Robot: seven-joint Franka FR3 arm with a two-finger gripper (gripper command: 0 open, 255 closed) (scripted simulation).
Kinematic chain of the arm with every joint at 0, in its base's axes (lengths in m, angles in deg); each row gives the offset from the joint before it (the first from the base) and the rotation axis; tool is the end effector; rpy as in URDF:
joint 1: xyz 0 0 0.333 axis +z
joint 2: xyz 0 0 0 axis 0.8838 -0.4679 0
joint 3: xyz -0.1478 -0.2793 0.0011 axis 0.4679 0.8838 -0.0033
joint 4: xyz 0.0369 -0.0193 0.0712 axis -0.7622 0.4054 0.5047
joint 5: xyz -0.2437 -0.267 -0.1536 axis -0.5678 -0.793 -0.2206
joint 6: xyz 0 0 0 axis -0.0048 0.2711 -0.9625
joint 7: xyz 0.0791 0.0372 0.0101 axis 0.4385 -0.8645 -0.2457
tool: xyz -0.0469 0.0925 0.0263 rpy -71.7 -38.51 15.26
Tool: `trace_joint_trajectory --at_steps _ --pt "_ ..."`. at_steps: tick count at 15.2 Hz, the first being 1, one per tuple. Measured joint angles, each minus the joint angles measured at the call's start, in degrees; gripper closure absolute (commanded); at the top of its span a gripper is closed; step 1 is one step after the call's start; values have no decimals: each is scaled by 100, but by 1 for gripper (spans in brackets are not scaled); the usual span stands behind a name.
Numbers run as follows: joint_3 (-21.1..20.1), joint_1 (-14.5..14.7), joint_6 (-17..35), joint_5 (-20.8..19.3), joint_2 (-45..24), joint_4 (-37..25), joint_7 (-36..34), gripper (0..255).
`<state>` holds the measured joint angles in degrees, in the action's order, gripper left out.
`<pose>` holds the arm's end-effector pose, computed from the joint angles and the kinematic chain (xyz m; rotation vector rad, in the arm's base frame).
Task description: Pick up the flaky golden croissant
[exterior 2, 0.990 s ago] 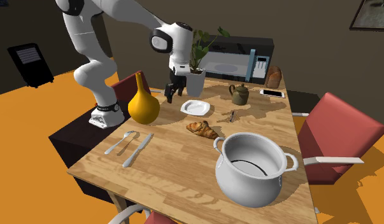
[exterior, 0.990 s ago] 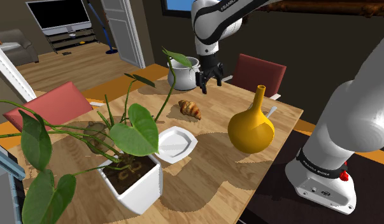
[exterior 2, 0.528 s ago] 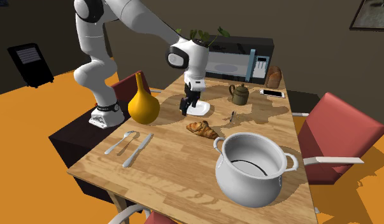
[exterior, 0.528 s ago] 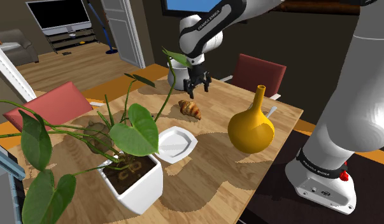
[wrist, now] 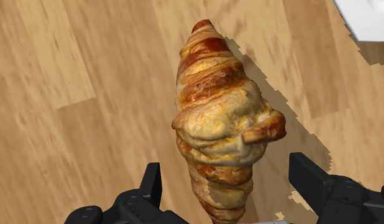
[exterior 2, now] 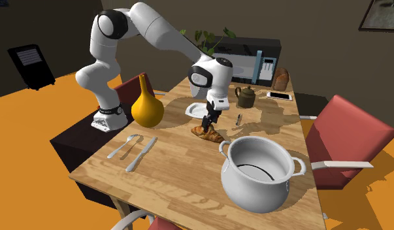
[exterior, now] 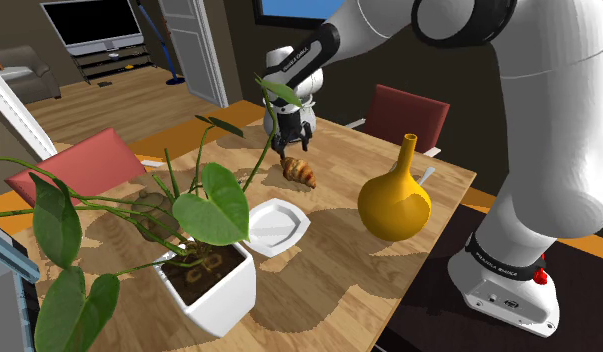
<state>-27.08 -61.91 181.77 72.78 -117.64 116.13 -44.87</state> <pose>0.6434 -0.0277 0.2794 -3.0704 0.4625 0.2131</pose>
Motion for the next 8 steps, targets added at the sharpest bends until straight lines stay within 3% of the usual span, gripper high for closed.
trace_joint_trajectory --at_steps 3,8 --pt "-11 -26 -2 48 -436 -471 -25 0" --pt "-21 -41 239 73 -686 -483 -4 0"
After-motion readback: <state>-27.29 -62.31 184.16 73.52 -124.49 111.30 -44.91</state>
